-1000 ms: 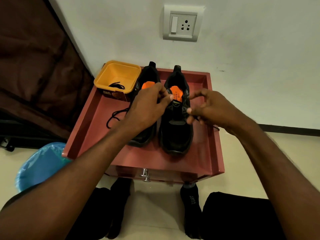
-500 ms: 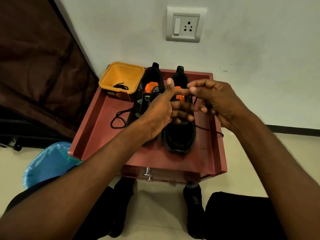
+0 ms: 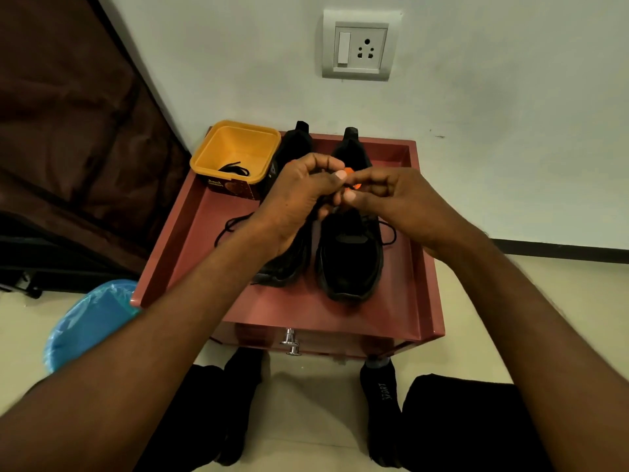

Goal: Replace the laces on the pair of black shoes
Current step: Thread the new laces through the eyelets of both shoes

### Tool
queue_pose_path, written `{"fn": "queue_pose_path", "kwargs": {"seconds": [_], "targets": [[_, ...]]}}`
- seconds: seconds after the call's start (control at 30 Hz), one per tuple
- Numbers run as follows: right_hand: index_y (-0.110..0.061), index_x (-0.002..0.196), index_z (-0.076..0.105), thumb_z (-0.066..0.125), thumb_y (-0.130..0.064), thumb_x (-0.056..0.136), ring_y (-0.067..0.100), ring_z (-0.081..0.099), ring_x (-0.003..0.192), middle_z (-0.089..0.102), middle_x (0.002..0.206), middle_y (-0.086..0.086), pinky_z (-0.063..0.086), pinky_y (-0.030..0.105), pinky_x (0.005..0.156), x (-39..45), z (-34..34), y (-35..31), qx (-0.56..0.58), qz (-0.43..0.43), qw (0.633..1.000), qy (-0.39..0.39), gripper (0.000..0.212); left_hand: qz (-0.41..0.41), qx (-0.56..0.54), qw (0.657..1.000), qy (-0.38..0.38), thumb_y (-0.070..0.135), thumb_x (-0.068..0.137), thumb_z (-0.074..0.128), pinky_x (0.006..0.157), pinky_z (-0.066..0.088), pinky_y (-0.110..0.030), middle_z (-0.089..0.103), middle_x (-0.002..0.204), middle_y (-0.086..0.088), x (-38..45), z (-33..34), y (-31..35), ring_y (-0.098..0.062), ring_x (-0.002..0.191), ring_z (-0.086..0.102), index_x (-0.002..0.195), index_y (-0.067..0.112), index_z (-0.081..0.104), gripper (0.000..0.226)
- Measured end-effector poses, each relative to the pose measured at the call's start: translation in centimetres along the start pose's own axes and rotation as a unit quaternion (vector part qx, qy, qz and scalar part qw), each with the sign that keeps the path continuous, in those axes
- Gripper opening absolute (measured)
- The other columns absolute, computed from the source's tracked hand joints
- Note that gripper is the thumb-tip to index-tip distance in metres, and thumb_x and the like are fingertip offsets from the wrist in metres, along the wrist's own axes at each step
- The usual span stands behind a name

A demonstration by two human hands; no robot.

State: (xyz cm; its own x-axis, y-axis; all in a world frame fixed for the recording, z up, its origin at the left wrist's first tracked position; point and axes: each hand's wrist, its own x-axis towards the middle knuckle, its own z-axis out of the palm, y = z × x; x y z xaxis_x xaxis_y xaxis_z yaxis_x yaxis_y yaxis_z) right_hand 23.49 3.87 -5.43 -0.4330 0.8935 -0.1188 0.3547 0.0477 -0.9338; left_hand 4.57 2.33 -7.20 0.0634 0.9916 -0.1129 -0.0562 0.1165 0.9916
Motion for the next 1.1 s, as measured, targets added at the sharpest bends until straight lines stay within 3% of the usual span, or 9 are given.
{"fn": "queue_pose_path", "kwargs": {"seconds": [0.1, 0.2, 0.3, 0.43, 0.63, 0.73, 0.87, 1.03, 1.1], "targets": [[-0.015, 0.105, 0.081, 0.077, -0.02, 0.092, 0.008, 0.075, 0.082, 0.079, 0.083, 0.001, 0.058, 0.024, 0.078, 0.3, -0.6, 0.6, -0.031, 0.025, 0.993, 0.109, 0.014, 0.014, -0.001, 1.0, -0.022, 0.013, 0.102, 0.062, 0.053, 0.042, -0.024, 0.061, 0.072, -0.006, -0.1, 0.0, 0.1, -0.015, 0.061, 0.053, 0.114, 0.006, 0.063, 0.014], [-0.021, 0.098, 0.083, 0.08, -0.028, 0.089, 0.017, 0.075, 0.085, 0.078, 0.083, -0.002, 0.058, 0.035, 0.085, 0.2, -2.4, 2.3, -0.235, 0.099, 0.937, 0.239, 0.012, 0.007, -0.01, 1.0, -0.013, 0.011, 0.104, 0.057, 0.054, 0.044, -0.023, 0.064, 0.075, -0.008, 0.1, -0.6, -0.1, -0.016, 0.057, 0.05, 0.114, 0.004, 0.065, 0.014], [-0.023, 0.116, 0.078, 0.08, -0.022, 0.087, 0.014, 0.069, 0.104, 0.077, 0.112, -0.002, 0.051, 0.03, 0.094, 0.0, -2.5, 2.4, -0.285, 0.076, 0.938, 0.183, 0.029, 0.015, -0.012, 1.0, -0.006, 0.012, 0.102, 0.062, 0.051, 0.042, -0.021, 0.066, 0.076, -0.009, 0.2, -0.6, -0.4, -0.014, 0.051, 0.048, 0.109, 0.005, 0.065, 0.01], [-0.022, 0.123, 0.074, 0.083, -0.021, 0.087, -0.005, 0.07, 0.092, 0.076, 0.113, -0.008, 0.054, 0.026, 0.091, 0.3, -0.4, 0.8, -0.103, -0.027, 0.994, 0.039, 0.037, 0.025, -0.001, 1.0, -0.012, 0.014, 0.097, 0.07, 0.047, 0.038, -0.021, 0.066, 0.074, -0.012, 0.4, 0.2, -1.0, -0.014, 0.048, 0.046, 0.105, 0.001, 0.066, 0.016], [-0.028, 0.083, 0.079, 0.079, -0.023, 0.088, 0.003, 0.072, 0.068, 0.074, 0.07, -0.01, 0.061, 0.034, 0.08, 1.1, -1.3, 2.1, -0.218, 0.044, 0.952, 0.21, 0.007, 0.018, 0.013, 0.999, 0.024, 0.02, 0.1, 0.068, 0.055, 0.044, -0.022, 0.068, 0.077, -0.006, 1.0, -1.0, -1.7, -0.014, 0.054, 0.051, 0.1, 0.004, 0.068, 0.016], [-0.025, 0.102, 0.08, 0.081, -0.02, 0.087, 0.008, 0.071, 0.083, 0.073, 0.087, -0.011, 0.057, 0.027, 0.082, 1.2, -1.5, 2.6, -0.253, 0.048, 0.949, 0.183, 0.016, 0.012, 0.011, 0.999, 0.033, 0.013, 0.098, 0.069, 0.061, 0.05, -0.026, 0.073, 0.083, -0.01, 1.4, -1.6, -2.4, -0.019, 0.063, 0.061, 0.105, -0.001, 0.072, 0.015], [-0.03, 0.133, 0.065, 0.087, -0.029, 0.082, -0.014, 0.058, 0.076, 0.067, 0.118, -0.017, 0.042, 0.011, 0.076, 1.6, -0.1, 2.0, -0.212, -0.046, 0.971, 0.102, 0.056, 0.044, 0.072, 0.996, 0.026, 0.008, 0.096, 0.071, 0.057, 0.052, -0.028, 0.075, 0.078, -0.013, 1.4, -1.1, -2.4, -0.022, 0.061, 0.068, 0.101, -0.004, 0.071, 0.013], [-0.022, 0.107, 0.082, 0.081, -0.018, 0.087, -0.003, 0.071, 0.079, 0.077, 0.09, -0.012, 0.057, 0.02, 0.076, 1.7, 0.8, 1.7, -0.159, -0.082, 0.977, 0.118, 0.021, 0.084, 0.099, 0.99, 0.048, 0.011, 0.091, 0.078, 0.051, 0.049, -0.029, 0.073, 0.071, -0.012, 1.6, -0.7, -2.2, -0.024, 0.054, 0.068, 0.097, -0.005, 0.065, 0.021], [-0.021, 0.1, 0.083, 0.079, -0.015, 0.089, -0.001, 0.072, 0.075, 0.077, 0.081, -0.013, 0.054, 0.012, 0.071, 1.6, 0.6, 1.8, -0.141, -0.08, 0.976, 0.145, 0.014, 0.106, 0.121, 0.986, 0.047, 0.014, 0.091, 0.079, 0.051, 0.048, -0.028, 0.074, 0.074, -0.011, 1.8, -0.8, -2.2, -0.022, 0.056, 0.068, 0.094, -0.003, 0.069, 0.02]]}}
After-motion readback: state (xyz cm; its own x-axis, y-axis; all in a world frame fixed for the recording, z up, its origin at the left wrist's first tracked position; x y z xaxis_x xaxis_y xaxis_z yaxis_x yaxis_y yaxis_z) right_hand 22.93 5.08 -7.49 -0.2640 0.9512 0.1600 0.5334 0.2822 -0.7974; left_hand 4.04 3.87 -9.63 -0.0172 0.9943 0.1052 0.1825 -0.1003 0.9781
